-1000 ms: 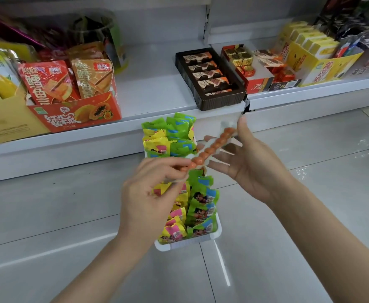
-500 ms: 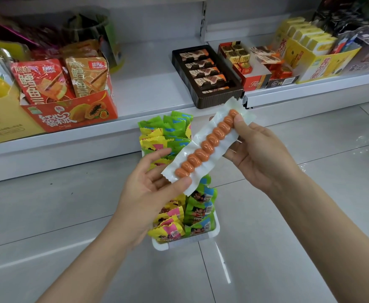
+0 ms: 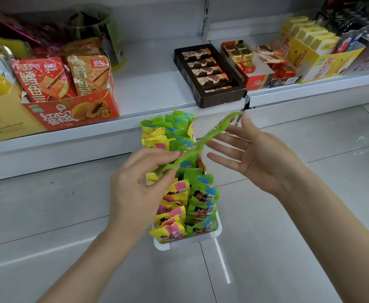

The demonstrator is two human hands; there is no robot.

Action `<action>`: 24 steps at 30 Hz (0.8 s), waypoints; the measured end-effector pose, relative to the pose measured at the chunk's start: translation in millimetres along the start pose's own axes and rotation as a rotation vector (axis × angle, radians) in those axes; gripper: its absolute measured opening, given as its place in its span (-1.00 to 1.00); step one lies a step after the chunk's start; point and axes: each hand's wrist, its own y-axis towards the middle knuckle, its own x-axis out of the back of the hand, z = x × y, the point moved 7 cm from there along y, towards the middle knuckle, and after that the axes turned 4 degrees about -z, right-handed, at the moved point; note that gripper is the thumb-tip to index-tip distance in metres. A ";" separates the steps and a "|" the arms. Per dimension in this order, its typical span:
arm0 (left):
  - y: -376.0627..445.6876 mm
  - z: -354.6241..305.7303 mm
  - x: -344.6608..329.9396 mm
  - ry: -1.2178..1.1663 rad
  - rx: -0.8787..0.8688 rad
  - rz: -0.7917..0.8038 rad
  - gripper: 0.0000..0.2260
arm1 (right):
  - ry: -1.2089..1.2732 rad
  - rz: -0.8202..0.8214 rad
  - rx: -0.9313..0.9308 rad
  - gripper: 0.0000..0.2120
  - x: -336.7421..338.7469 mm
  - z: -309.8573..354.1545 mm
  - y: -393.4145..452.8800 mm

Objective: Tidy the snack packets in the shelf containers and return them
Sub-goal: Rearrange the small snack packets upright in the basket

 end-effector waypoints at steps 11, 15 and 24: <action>-15.3 -29.4 -16.5 0.289 -0.445 0.194 -0.51 | -0.309 0.014 0.220 -0.87 25.9 42.5 -18.8; -25.0 -4.5 -14.5 0.198 -0.032 0.297 -0.54 | -0.330 0.010 0.474 -0.95 45.2 79.7 -34.5; -56.9 -12.2 -57.3 0.588 -0.330 0.772 -0.71 | -0.369 0.063 0.585 -0.89 43.3 70.6 -52.7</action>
